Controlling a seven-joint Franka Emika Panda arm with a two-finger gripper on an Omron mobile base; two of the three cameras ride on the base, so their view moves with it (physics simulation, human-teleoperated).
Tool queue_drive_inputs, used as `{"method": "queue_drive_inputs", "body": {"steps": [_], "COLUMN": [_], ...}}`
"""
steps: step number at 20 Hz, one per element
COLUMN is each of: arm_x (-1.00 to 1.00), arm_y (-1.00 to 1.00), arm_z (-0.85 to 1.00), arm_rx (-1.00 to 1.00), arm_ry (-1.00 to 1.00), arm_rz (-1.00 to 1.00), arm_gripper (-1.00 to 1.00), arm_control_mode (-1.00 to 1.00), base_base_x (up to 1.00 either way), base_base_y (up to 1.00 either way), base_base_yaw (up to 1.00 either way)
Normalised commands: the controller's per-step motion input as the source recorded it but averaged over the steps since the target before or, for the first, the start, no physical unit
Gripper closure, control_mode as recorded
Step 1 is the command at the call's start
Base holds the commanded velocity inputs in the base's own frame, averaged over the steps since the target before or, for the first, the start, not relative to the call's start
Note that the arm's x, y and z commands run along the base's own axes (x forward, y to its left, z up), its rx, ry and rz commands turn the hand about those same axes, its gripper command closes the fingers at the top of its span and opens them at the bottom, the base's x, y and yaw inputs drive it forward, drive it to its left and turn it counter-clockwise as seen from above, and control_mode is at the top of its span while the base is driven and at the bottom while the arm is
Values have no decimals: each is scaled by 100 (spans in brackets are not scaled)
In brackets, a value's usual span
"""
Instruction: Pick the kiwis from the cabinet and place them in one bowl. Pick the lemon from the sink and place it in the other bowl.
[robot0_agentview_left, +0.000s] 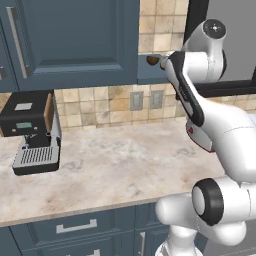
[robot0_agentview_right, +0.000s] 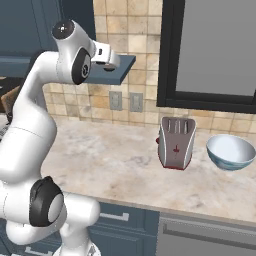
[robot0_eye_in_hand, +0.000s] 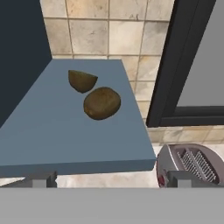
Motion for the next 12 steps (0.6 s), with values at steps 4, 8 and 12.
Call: {"method": "queue_drive_inputs", "body": {"steps": [4, 8, 12], "arm_x": [31, 31, 31], "arm_y": [0, 0, 0], "arm_z": [-8, -4, 0], "arm_rx": [0, 0, 0], "arm_ry": [1, 0, 0], "arm_rz": [3, 3, 1], "arm_gripper": [-100, -100, -100], "arm_control_mode": [-100, -100, -100], "base_base_x": [0, 0, 0], "base_base_y": [0, 0, 0], "base_base_yaw": [0, 0, 0]}}
